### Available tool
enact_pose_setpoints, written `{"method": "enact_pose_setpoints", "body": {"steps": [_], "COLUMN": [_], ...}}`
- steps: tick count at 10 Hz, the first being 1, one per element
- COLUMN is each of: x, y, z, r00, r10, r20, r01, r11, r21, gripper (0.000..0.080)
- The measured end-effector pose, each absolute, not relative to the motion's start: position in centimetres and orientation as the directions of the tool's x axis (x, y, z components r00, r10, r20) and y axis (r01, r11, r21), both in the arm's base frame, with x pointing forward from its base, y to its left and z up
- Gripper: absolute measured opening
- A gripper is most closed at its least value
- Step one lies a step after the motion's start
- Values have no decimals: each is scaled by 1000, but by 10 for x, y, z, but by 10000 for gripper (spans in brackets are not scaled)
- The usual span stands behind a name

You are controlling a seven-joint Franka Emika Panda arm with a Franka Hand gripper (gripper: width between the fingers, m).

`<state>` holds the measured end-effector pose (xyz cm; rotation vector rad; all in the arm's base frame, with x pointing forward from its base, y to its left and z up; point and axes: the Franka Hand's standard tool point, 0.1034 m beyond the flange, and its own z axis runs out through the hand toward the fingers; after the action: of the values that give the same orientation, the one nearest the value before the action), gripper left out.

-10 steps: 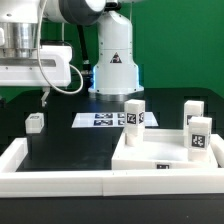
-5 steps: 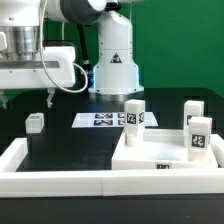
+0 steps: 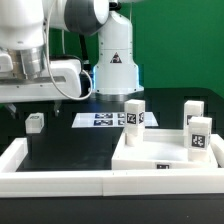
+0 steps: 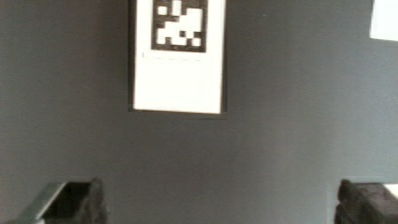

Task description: Assemble square table

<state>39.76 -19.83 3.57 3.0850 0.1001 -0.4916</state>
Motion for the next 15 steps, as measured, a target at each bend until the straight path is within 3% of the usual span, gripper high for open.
{"method": "enact_pose_setpoints", "body": {"steps": [1, 4, 9, 15], "x": [391, 385, 386, 372], "y": [-198, -195, -207, -215], "z": [32, 28, 24, 21], "r00": [929, 853, 874, 866], "r10": [36, 27, 26, 21], "r20": [-369, -521, -484, -499], "r01": [50, 29, 41, 33], "r11": [-998, -1000, -999, -999], "r21": [29, -5, 20, 14], "gripper": [649, 649, 649, 649]}}
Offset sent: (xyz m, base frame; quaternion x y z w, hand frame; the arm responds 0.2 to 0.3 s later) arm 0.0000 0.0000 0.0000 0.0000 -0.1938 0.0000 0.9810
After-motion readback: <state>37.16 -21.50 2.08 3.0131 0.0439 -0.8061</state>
